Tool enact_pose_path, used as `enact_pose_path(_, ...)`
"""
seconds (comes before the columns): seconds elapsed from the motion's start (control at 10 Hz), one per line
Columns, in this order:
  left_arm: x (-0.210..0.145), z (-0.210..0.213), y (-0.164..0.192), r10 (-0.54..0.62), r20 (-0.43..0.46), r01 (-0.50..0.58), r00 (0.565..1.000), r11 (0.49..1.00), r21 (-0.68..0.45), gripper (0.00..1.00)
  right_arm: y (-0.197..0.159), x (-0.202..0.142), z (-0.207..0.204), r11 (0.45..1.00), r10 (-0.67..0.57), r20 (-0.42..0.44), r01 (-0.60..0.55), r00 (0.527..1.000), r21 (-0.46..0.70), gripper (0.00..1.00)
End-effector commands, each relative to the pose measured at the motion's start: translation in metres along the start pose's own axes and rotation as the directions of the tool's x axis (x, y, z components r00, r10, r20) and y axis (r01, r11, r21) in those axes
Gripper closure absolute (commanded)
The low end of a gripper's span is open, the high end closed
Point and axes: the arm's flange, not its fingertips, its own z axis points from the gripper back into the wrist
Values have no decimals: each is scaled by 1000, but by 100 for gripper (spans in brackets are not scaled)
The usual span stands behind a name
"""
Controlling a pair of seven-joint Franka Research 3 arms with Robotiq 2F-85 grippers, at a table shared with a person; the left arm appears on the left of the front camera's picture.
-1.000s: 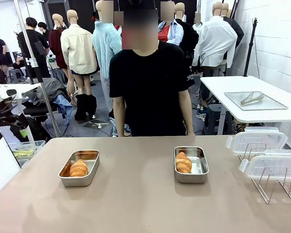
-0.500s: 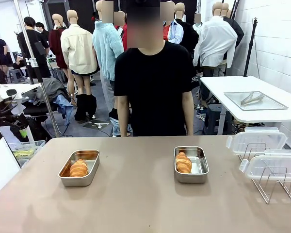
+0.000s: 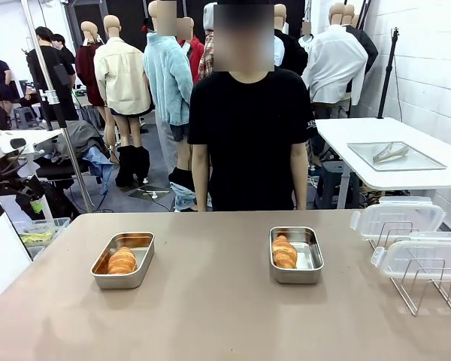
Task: Place the bread in airtight containers.
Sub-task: Pick up one Airtight Container lid and hand it to the human.
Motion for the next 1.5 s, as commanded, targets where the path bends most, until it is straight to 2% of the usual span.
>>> enact_pose_path(0.0,-1,1,1,3,-3,-3,1000,1000,2,0,12,8,-19,934,344,-58,-335,937,121,0)
enact_pose_path(0.1,-1,1,1,3,-3,-3,1000,1000,2,0,24,10,-34,890,446,-57,-436,893,136,0)
enact_pose_path(0.2,-1,1,1,3,-3,-3,1000,1000,2,0,33,13,-49,853,508,-72,-489,859,185,0)
enact_pose_path(0.4,-1,1,1,3,-3,-3,1000,1000,2,0,46,16,-82,823,564,-142,-540,813,175,0)
enact_pose_path(0.6,-1,1,1,3,-3,-3,1000,1000,2,0,49,22,-117,839,543,-154,-524,826,146,0)
enact_pose_path(0.9,-1,1,1,3,-3,-3,1000,1000,2,0,46,24,-154,883,470,-221,-455,854,118,0)
enact_pose_path(1.2,-1,1,1,3,-3,-3,1000,1000,2,0,34,25,-180,862,502,-242,-455,830,225,0)
enact_pose_path(1.4,-1,1,1,3,-3,-3,1000,1000,2,0,27,26,-195,876,477,-248,-431,843,218,0)
